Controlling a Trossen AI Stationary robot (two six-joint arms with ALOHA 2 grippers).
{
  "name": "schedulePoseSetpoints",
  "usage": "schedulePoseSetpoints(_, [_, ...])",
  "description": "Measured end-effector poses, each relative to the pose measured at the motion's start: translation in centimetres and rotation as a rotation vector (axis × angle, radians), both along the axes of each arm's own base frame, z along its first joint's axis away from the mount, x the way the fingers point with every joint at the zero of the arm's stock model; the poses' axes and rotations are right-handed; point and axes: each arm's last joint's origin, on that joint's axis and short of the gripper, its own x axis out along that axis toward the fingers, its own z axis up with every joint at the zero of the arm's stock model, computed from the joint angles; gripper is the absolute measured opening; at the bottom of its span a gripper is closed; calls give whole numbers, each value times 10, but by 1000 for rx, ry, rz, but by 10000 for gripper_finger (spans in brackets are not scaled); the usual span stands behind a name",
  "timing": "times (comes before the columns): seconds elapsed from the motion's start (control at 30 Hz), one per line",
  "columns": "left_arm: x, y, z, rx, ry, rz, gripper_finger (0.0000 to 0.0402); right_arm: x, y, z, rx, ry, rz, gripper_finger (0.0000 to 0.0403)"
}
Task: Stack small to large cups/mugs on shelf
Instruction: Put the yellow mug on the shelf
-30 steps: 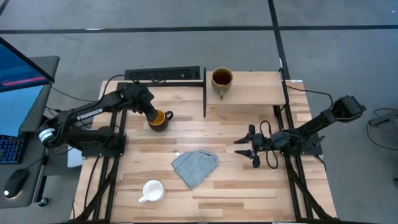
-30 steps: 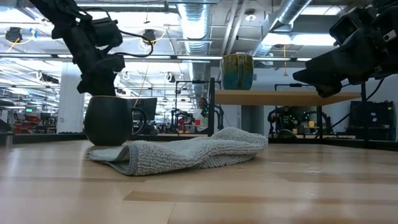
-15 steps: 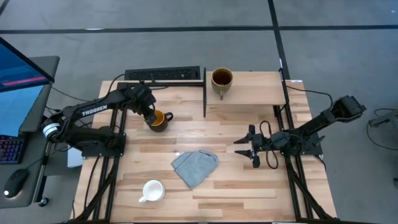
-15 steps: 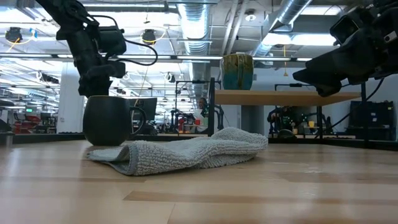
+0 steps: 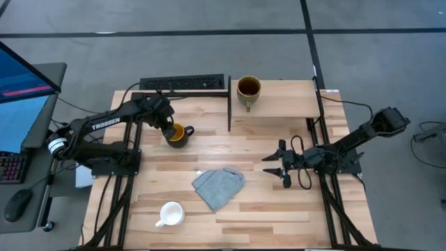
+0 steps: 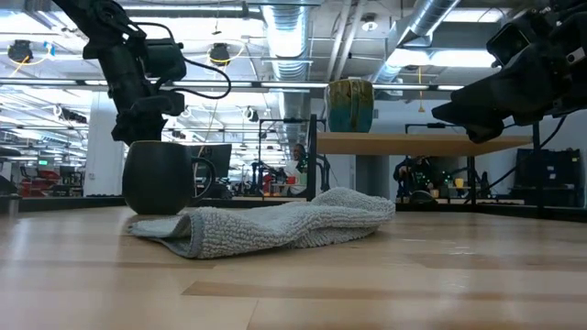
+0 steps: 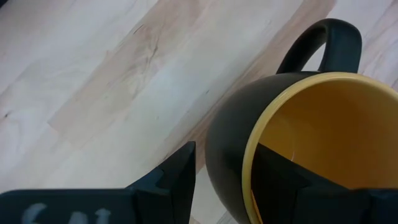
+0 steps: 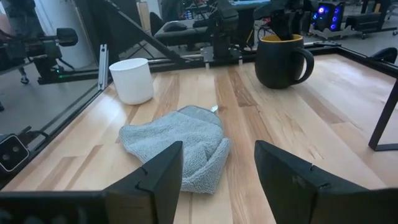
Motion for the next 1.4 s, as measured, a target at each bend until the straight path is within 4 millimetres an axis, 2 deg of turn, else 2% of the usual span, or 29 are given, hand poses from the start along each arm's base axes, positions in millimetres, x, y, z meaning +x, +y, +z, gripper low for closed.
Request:
schedulePoseSetpoints(0.3, [0,0,0,-10,-3,17,117,0,0,0,-2,0,0,221])
schedulePoseSetpoints(0.6, [-1,-1,-2,-10,12,16,13,0,0,-2,-10,20,0,221])
schedulePoseSetpoints(0.97, [3,-1,0,-31,-54,-3,9,0,0,-2,-9,21,0,221])
schedulePoseSetpoints(1.17, [22,-9,7,-25,-202,-112,8,0,0,-2,-9,21,0,221])
schedulePoseSetpoints(1.4, [49,-35,16,-42,-361,-272,8,0,0,-2,-7,21,0,221])
